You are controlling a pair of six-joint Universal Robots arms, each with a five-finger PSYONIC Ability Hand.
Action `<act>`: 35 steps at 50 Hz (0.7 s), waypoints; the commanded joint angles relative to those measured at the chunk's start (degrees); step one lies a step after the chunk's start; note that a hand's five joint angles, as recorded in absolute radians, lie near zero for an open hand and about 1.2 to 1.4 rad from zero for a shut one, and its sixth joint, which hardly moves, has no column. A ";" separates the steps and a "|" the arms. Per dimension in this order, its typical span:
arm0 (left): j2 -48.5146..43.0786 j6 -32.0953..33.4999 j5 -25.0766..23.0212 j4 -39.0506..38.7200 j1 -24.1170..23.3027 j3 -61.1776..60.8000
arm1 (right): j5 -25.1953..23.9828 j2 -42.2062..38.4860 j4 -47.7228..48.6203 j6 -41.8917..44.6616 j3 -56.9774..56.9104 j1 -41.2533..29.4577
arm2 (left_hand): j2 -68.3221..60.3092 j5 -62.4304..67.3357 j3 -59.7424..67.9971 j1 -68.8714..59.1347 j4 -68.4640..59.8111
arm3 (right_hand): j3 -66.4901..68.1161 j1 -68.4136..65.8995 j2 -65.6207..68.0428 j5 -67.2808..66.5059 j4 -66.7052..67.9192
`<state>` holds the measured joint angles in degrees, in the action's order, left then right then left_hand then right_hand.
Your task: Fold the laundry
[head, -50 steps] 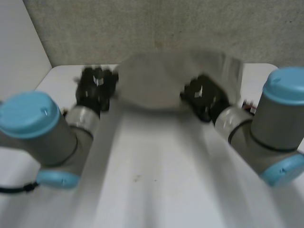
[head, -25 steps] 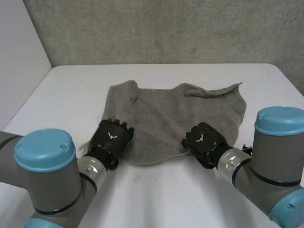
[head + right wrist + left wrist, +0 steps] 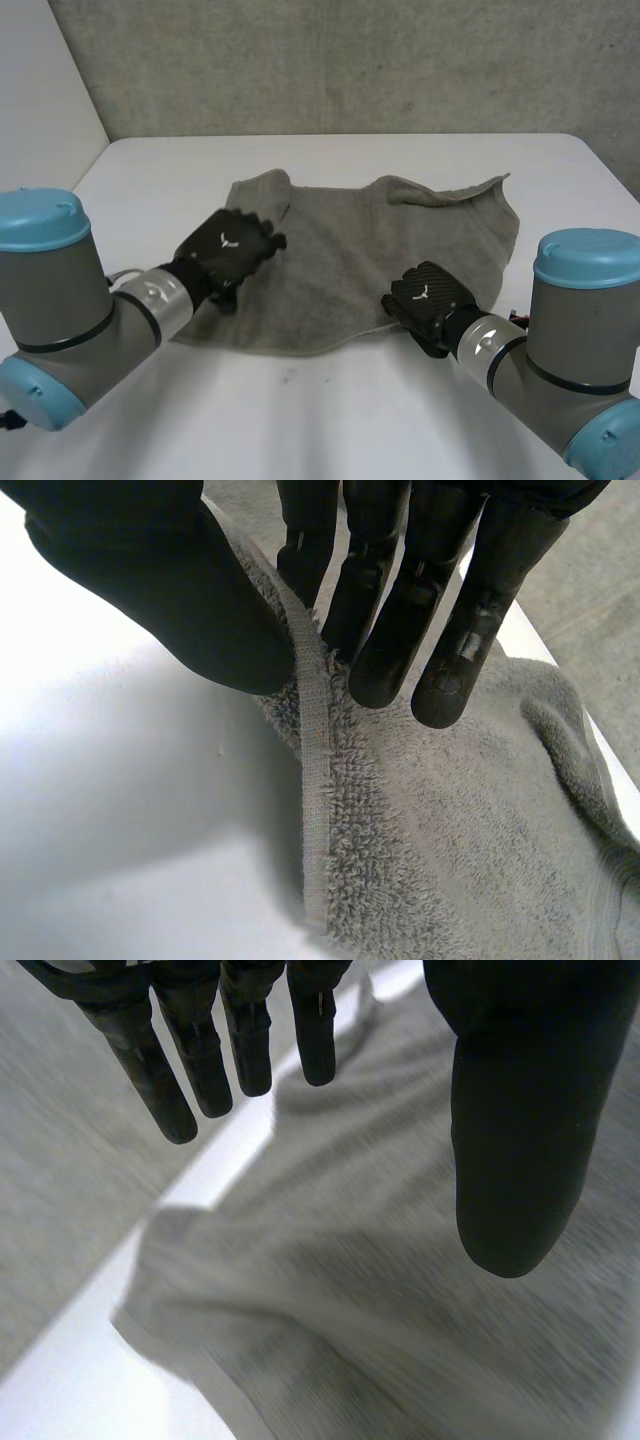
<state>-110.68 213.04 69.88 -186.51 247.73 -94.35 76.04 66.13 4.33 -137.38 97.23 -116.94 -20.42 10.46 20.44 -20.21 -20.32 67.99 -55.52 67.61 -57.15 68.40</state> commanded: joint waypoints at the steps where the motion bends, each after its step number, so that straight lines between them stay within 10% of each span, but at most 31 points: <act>1: 0.37 -3.40 1.05 5.10 0.91 -4.34 | 0.77 0.40 -0.46 -11.91 -2.21 0.13 | -5.76 5.72 5.75 -5.98 -5.87 | 12.01 -24.48 12.39 -12.85 11.60; 9: 0.64 -13.34 7.89 4.84 0.74 -6.19 | 0.51 0.84 -1.34 -22.49 -4.15 0.31 | -22.56 22.51 22.54 -22.77 -22.66 | 12.01 -24.48 12.39 -12.85 11.60; 35: -3.14 -13.44 13.18 -5.62 2.84 -9.09 | 0.51 -0.03 -1.52 -21.62 -3.27 -0.04 | -14.35 14.31 14.34 -14.57 -14.46 | 12.01 -24.48 12.39 -12.85 11.60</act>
<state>-112.99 199.50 82.78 -190.57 249.67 -102.91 76.56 66.27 2.81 -158.99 93.95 -116.96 -31.29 21.18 31.39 -31.65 -31.22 67.99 -55.52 67.61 -57.22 68.40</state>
